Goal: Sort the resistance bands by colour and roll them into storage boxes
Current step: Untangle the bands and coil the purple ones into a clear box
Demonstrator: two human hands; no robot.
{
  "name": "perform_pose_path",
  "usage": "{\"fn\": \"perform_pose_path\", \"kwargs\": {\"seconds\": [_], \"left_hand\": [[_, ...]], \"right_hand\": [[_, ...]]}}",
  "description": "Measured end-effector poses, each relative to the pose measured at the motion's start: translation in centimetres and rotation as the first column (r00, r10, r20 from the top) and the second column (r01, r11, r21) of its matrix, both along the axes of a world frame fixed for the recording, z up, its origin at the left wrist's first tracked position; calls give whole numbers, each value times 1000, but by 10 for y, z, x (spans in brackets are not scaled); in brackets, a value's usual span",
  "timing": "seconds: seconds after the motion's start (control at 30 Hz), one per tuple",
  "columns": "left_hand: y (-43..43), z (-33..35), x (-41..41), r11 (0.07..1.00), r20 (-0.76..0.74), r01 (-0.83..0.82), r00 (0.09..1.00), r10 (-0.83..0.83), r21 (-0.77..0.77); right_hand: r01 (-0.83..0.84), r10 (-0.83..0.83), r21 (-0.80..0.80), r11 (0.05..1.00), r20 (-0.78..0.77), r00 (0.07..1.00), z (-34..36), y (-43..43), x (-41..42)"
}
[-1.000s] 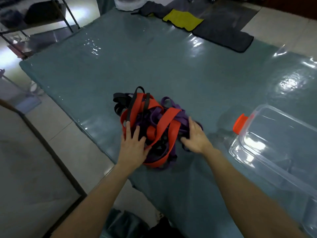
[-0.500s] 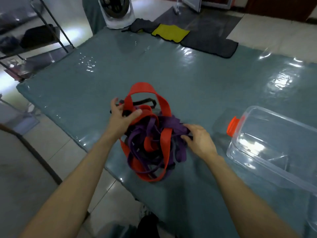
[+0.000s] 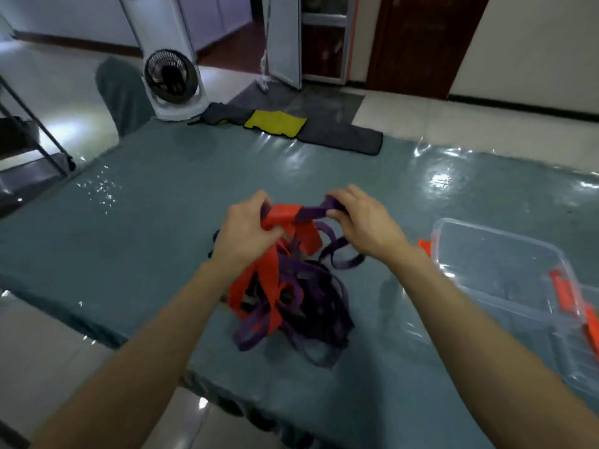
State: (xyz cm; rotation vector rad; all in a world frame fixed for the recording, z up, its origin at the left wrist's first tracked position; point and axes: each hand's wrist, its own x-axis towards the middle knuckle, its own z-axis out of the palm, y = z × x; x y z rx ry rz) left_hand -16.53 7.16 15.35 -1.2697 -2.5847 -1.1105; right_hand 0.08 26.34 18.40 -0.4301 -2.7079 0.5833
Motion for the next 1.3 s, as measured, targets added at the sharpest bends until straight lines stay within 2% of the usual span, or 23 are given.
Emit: {"fn": "perform_pose_path", "kwargs": {"seconds": [0.1,0.17,0.23,0.27,0.33,0.37,0.43,0.47,0.5,0.53,0.57,0.6,0.63,0.67,0.7,0.77,0.8,0.93,1.07,1.13,1.23,1.27,1.3], "left_hand": [[2,71,-48,979,-73,41,997,-27,199],[-2,100,-71,945,-23,80,997,-76,317],[-6,104,-88,960,-41,71,997,-62,269],[-9,97,-94,988,-81,44,996,-33,147],[-18,71,-105,1000,-114,-29,993,28,-7],[-24,59,-111,997,-71,-83,994,83,11],[-34,48,-125,969,34,-229,973,226,91],[-36,45,-131,962,46,-270,962,268,37],[-36,43,-134,953,25,-266,962,273,-147],[-34,38,-132,890,-8,-225,970,242,-396],[-32,34,-126,784,-30,-154,985,170,-601],[-27,31,-115,708,-3,-52,998,70,-704],[-20,29,-100,684,73,87,996,-48,-724],[-11,28,-81,703,185,250,968,-170,-666],[0,28,-62,747,303,387,918,-256,-541],[28,25,-24,825,428,492,832,-352,-278],[43,26,-8,839,431,507,814,-390,-198],[101,44,18,844,384,537,777,-499,10],[136,80,9,879,371,477,819,-438,-16],[149,110,-5,894,296,441,845,-445,85],[157,157,-28,891,169,286,917,-361,354],[158,167,-33,884,127,282,928,-350,372],[158,175,-35,902,66,317,935,-350,293]], "right_hand": [[23,-8,99,995,-155,988,85,-1,-29],[95,-54,137,986,-276,960,127,-1,-36],[192,-146,97,977,-361,921,143,0,-31],[217,-178,82,973,-338,924,143,2,-25],[211,-194,99,973,-155,969,135,7,-10],[198,-192,100,975,-69,979,131,10,-2],[226,-224,94,970,-35,974,127,12,13],[252,-248,90,964,-47,967,126,11,18],[265,-262,86,960,-42,964,125,10,21],[263,-263,78,962,-7,965,122,7,23],[251,-255,72,965,48,966,119,4,26],[243,-250,73,967,97,963,117,3,29],[247,-254,75,966,113,961,117,6,32],[259,-267,81,962,95,959,121,9,35],[275,-281,91,957,56,958,126,13,39],[272,-273,106,956,-5,962,139,18,43],[250,-250,114,962,-14,968,147,20,45],[157,-151,94,983,-68,986,181,34,49],[179,-166,70,981,-159,973,198,55,62],[228,-218,24,973,-210,953,198,68,70],[267,-270,-42,963,-220,937,196,89,78],[266,-267,-33,963,-190,945,195,94,79],[269,-268,-16,963,-161,950,194,100,80]]}}
